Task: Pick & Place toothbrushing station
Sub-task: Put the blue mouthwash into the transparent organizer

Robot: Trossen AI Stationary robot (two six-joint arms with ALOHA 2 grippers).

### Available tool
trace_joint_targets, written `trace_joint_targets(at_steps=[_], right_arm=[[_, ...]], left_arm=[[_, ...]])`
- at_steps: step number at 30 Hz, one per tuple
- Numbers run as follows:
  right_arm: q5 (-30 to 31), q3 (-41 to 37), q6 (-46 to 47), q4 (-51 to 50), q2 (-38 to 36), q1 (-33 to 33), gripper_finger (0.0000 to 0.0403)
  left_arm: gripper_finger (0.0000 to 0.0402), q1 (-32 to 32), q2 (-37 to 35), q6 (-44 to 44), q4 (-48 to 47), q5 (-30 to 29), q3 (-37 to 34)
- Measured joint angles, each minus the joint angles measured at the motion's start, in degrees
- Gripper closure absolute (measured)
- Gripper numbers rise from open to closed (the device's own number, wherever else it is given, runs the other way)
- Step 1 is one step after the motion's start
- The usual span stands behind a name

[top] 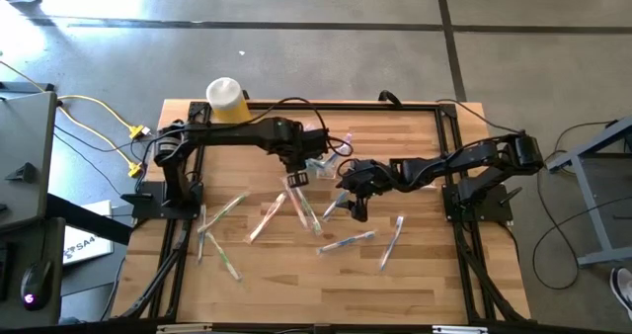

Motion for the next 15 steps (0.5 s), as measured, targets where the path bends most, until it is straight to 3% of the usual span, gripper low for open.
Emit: trace_joint_targets(at_steps=[5,15], right_arm=[[0.0,0.0,-0.02,0.0,0.0,-0.01,0.0121],[-0.01,0.0,-0.01,-0.19,0.02,0.0,0.0118]], left_arm=[[0.0319,0.43,0.0,0.04,-0.36,-1.86,-0.02],[0.0319,1.95,2.04,1.65,-0.33,1.71,0.11]])
